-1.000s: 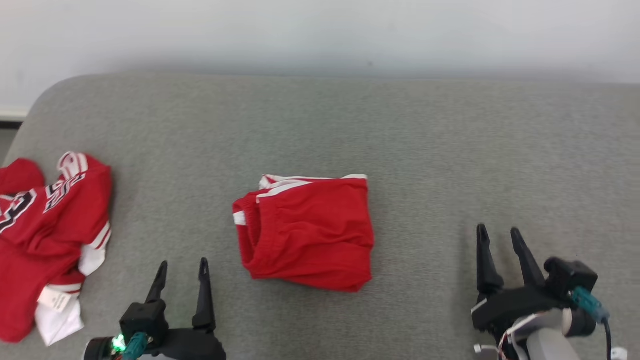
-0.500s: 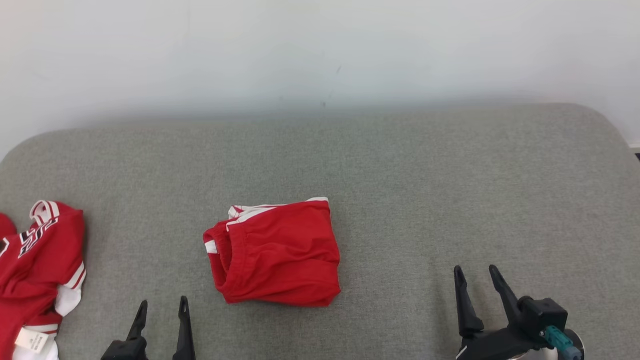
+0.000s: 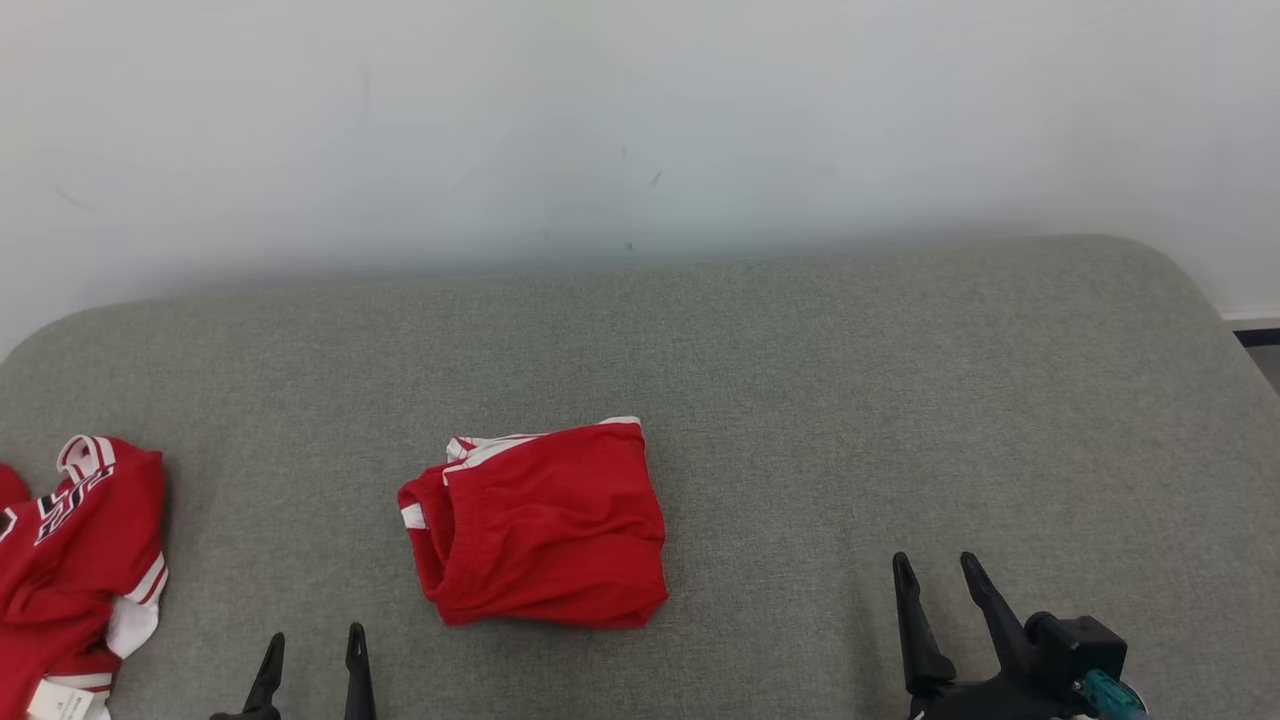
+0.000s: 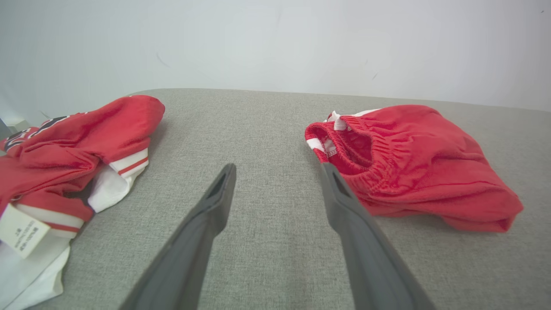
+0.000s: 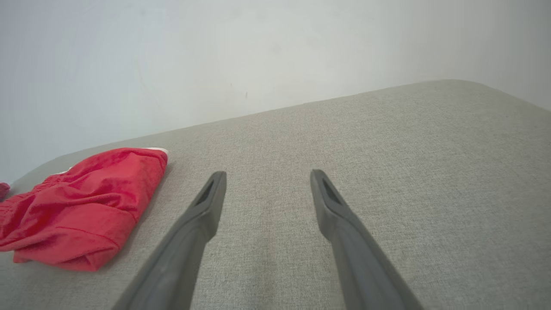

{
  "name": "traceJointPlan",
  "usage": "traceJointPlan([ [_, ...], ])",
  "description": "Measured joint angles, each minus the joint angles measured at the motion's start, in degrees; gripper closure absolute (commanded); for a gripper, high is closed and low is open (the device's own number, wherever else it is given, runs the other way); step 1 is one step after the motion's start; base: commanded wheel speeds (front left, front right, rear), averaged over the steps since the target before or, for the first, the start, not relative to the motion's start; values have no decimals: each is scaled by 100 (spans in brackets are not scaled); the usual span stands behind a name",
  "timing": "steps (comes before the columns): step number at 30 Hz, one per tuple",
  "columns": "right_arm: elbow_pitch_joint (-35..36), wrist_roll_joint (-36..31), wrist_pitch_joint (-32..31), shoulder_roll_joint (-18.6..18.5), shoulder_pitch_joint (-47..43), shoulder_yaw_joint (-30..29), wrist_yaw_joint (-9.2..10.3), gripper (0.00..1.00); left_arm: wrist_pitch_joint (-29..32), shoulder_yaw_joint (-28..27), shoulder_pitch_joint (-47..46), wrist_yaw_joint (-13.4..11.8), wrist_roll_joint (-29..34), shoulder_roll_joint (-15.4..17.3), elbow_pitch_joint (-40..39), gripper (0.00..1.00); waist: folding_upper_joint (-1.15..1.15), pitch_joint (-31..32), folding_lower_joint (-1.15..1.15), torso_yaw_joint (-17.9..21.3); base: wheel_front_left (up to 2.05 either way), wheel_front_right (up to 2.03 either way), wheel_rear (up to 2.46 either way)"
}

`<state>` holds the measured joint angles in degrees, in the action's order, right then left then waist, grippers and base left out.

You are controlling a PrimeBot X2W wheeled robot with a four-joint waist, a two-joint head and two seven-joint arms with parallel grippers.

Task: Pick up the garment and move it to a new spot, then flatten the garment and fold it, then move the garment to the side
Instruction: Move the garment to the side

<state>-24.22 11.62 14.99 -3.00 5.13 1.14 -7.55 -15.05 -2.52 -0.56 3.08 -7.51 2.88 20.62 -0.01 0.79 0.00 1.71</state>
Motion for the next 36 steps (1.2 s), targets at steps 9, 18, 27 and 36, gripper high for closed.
traceJointPlan([
  [9,-96,164,1,1,100,261,0,0,0,264,2,-10,-124,1,-58,0,1,-107,0,-125,0,0,0],
  [18,-820,546,1,5,1218,1401,0,0,0,1056,-202,-56,-314,-2,-44,0,1,-478,1,-555,0,0,0],
  [27,-2259,808,1,4,2220,1712,0,0,0,1314,-437,-109,-322,2,-76,0,1,-786,1,-1130,0,0,0],
  [36,-3379,867,16,0,2811,1986,-1,100,0,1447,-480,-133,-344,1,-100,0,1,-1025,1,-1557,0,0,0],
])
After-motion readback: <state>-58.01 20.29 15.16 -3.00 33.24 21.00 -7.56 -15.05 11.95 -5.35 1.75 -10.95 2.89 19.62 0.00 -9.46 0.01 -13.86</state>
